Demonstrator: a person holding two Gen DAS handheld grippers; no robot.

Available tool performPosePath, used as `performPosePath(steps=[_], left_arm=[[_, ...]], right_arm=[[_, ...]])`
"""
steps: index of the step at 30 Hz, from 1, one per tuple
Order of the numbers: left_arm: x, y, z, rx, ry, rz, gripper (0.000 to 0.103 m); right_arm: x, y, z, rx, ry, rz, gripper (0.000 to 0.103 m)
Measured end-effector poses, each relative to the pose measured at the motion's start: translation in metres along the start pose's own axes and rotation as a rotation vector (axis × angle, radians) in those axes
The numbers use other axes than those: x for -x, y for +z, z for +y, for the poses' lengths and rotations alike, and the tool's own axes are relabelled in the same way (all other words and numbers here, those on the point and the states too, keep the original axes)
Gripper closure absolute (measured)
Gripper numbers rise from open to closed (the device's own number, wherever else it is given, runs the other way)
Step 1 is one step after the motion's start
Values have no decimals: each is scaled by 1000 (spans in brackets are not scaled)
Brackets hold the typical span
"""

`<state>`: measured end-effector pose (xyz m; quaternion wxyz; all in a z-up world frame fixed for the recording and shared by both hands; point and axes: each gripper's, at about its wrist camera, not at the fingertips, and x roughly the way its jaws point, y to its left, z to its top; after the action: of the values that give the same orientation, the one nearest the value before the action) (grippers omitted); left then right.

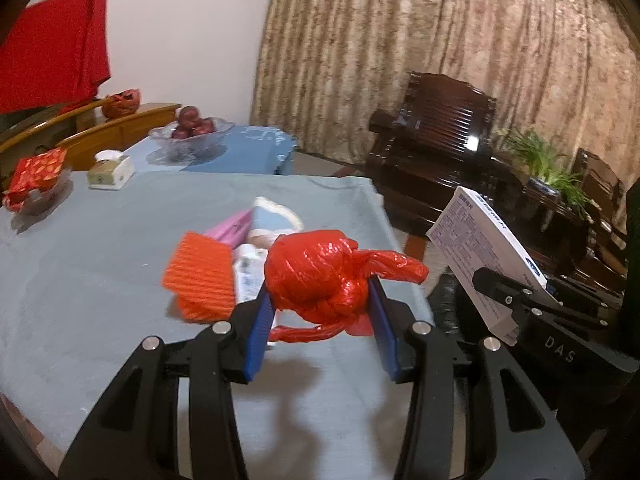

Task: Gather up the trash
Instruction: 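Carry the alcohol-pads box and red bag over the bin with both tools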

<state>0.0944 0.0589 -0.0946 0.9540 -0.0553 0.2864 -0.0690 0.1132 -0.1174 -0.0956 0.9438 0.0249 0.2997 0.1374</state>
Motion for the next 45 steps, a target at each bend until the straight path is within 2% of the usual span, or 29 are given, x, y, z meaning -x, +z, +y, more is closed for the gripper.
performPosePath(steps=[17,25,35,45], left_arm=[[-11,8,-105,-124,-182,-14,59],[-26,7,-140,-167,-252,4,59],[-51,-10,-180,-233,-326,42,59],[-77,-24,-202,-266,-355,95,58]], right_arm=[[61,-10,-89,-103,-154,-65,74],[75,-30,-128,-152,-222,-48,74],[81,-50,-164,-198,-291,-14,74],[81,-68,-185,-224,-324,18,74]])
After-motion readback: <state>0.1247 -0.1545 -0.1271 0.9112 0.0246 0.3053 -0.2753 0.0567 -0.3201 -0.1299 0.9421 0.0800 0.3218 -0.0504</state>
